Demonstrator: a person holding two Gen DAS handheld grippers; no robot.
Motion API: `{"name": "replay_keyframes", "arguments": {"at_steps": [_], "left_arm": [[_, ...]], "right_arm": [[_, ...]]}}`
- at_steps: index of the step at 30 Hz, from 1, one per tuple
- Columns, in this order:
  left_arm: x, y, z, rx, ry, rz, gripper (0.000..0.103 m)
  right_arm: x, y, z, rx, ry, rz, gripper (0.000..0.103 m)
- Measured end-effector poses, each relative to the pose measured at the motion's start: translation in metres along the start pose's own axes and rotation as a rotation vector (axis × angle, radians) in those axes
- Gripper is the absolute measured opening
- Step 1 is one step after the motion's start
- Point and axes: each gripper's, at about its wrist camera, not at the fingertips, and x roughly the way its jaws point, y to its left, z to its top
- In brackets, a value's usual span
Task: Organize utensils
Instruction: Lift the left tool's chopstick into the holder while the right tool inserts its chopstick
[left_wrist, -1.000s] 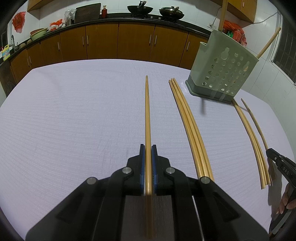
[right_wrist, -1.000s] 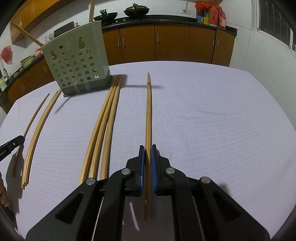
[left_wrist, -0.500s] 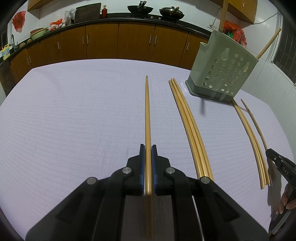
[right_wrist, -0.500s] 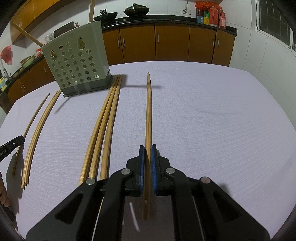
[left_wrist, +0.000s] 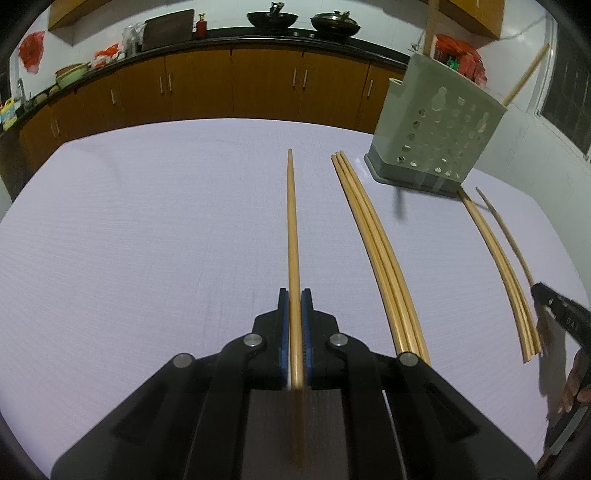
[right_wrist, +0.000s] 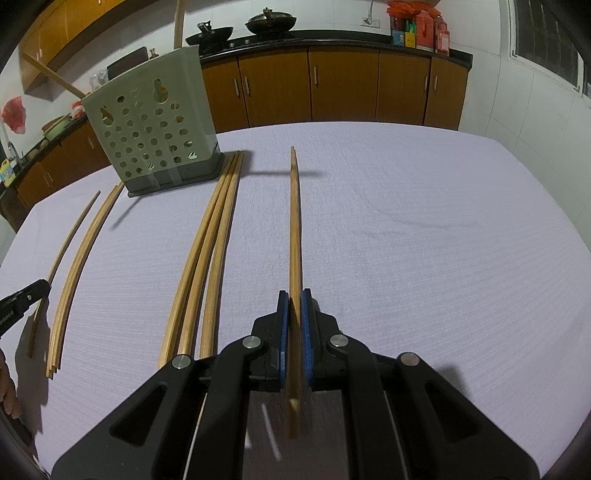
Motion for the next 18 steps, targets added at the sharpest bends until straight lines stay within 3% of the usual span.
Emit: {"name": "replay_keyframes", "arguments": {"at_steps": [2,9,18], "left_arm": [[-0.005,0.0,0.002,0.009,-0.013,-0.002,0.008],[-0.061,0.001,0.03,0.017,-0.198,-0.006,0.008],[-0.11,0.001,0.076,0.008,-0.344,-0.055,0.007]], "right_arm": [[-0.014,0.0,0.004,-0.009,-0.061,-0.005,0.007],[-0.069,-0.005,0.039,0.008,-0.262,0.005,0.007],[-0.105,-0.001,0.072,0.014,-0.398,0.024,0.007]]}}
